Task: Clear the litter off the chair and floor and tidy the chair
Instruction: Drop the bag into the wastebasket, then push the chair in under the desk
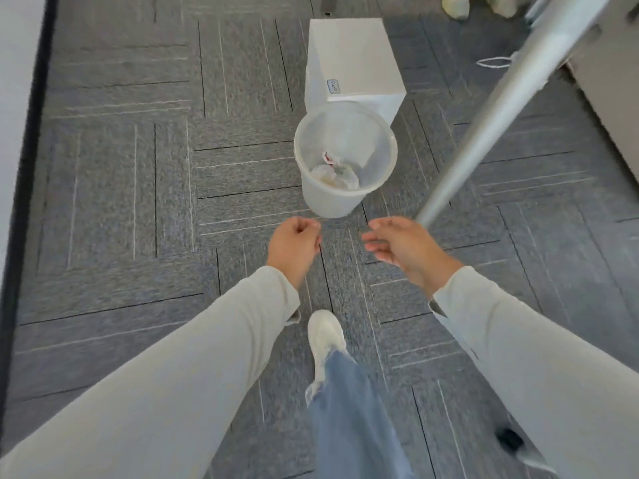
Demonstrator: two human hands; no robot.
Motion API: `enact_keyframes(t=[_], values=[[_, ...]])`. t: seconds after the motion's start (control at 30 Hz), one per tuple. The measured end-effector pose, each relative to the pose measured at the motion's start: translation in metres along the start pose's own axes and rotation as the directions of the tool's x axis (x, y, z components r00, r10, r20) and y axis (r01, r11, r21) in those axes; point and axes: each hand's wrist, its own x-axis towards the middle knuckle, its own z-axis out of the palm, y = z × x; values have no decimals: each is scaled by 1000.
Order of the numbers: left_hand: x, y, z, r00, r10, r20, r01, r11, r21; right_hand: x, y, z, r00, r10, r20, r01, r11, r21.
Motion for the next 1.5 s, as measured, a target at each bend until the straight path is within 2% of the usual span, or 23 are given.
enact_keyframes(t=[0.13,0.27,0.4,0.5,0.73,0.87,1.0,1.07,1.17,1.27,1.4,1.5], values=[[-114,12,4,995,71,68,-73,997,22,-135,6,-19,997,-75,-12,75,997,6],[-225,26,30,973,88,214,-107,991,79,-256,26,-54,999,-20,-40,23,998,63],[-324,45,64,941,96,324,-135,986,101,-359,54,-100,987,46,-152,-34,996,76],[-391,62,90,917,139,374,-189,977,101,-430,72,-144,972,10,-233,-4,1000,30],[-536,78,174,856,237,460,-298,953,62,-569,119,-265,896,-135,-424,160,987,22],[-627,57,241,800,231,554,-340,935,100,-641,171,-338,833,-169,-527,174,984,-41],[-705,28,303,693,143,707,-399,893,210,-709,232,-403,757,-151,-636,148,987,-58],[-737,22,331,624,124,771,-425,882,202,-740,258,-430,693,-180,-699,149,983,-105],[-781,26,367,543,170,822,-484,864,140,-780,281,-463,603,-240,-761,156,971,-182],[-824,40,404,421,198,885,-544,836,72,-817,285,-492,527,-346,-776,163,937,-308],[-870,58,445,252,158,955,-585,811,21,-859,270,-526,439,-480,-760,202,876,-437],[-899,61,465,183,104,978,-644,764,39,-891,257,-553,366,-588,-722,185,806,-562]])
